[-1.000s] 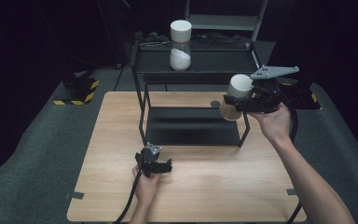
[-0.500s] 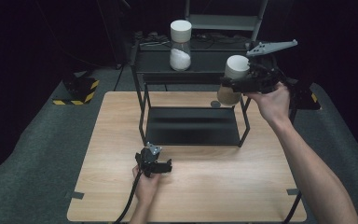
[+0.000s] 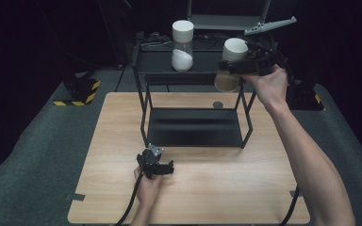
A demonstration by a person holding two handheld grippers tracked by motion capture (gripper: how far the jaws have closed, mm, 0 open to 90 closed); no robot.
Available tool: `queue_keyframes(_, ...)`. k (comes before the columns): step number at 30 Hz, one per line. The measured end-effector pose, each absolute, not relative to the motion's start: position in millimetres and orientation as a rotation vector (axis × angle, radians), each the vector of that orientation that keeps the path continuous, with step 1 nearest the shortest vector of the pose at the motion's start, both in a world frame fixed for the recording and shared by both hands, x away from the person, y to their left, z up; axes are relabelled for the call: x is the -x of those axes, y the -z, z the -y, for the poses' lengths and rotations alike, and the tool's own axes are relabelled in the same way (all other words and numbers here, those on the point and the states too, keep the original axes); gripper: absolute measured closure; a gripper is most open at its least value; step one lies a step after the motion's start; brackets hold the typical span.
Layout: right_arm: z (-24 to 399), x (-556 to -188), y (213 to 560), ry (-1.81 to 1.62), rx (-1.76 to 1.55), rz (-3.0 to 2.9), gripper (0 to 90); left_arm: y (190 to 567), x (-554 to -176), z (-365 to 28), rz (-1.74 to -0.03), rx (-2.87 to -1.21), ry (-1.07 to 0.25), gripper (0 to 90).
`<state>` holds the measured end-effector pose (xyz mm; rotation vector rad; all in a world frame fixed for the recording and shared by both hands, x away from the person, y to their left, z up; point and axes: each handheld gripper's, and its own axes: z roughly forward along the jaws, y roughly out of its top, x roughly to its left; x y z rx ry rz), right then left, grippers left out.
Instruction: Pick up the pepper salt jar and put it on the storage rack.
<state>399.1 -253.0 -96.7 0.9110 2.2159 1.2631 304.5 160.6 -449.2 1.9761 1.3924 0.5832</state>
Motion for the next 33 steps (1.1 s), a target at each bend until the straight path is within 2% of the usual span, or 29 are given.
queue_keyframes(13, 228, -423, 78, -1.21, -1.018, -2.148, 34.7, 449, -304, -161, -1.394, -1.973, -0.583, 4.1)
queue_keyframes(33, 199, -458, 89, -1.13, -1.169, -2.055, 34.7, 450, -304, -161, -1.393, -1.973, -0.583, 4.1)
